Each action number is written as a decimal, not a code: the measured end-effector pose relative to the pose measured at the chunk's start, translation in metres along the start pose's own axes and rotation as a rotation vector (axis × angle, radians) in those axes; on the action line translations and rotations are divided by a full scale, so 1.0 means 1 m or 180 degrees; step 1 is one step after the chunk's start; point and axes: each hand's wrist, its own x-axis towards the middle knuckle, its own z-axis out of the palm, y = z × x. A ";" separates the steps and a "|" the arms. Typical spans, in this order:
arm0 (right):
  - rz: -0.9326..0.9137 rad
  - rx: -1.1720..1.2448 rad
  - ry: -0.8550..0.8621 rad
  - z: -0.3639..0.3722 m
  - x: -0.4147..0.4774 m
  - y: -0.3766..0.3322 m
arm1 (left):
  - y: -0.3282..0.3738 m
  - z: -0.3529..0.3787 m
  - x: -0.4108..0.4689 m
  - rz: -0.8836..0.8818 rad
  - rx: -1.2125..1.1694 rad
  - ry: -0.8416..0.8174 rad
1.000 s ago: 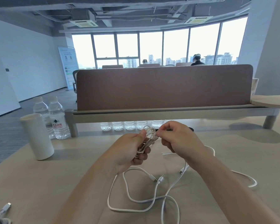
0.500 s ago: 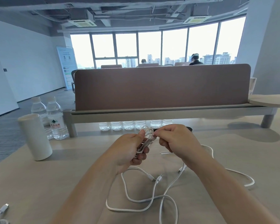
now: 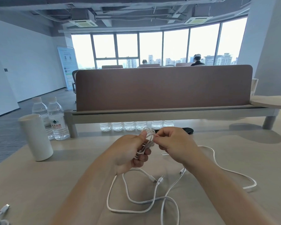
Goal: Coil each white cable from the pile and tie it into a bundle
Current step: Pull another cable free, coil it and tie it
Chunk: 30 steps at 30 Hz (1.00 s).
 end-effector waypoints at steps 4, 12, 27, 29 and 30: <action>-0.0022 -0.0077 -0.0051 0.002 -0.002 -0.002 | -0.001 -0.002 0.002 0.0037 -0.0145 0.0123; -0.0141 -0.0462 -0.0139 0.009 -0.004 -0.005 | 0.001 -0.005 0.004 0.0020 -0.0299 0.0204; 0.0511 0.0961 -0.0959 0.004 -0.007 -0.003 | 0.004 -0.002 0.001 0.0430 -0.0085 0.0245; 0.0492 0.0925 -0.1086 0.002 -0.006 -0.002 | 0.005 -0.001 0.000 0.0446 -0.0080 0.0217; 0.0479 0.0905 -0.1125 0.002 -0.006 -0.001 | 0.005 -0.001 -0.001 0.0455 -0.0083 0.0220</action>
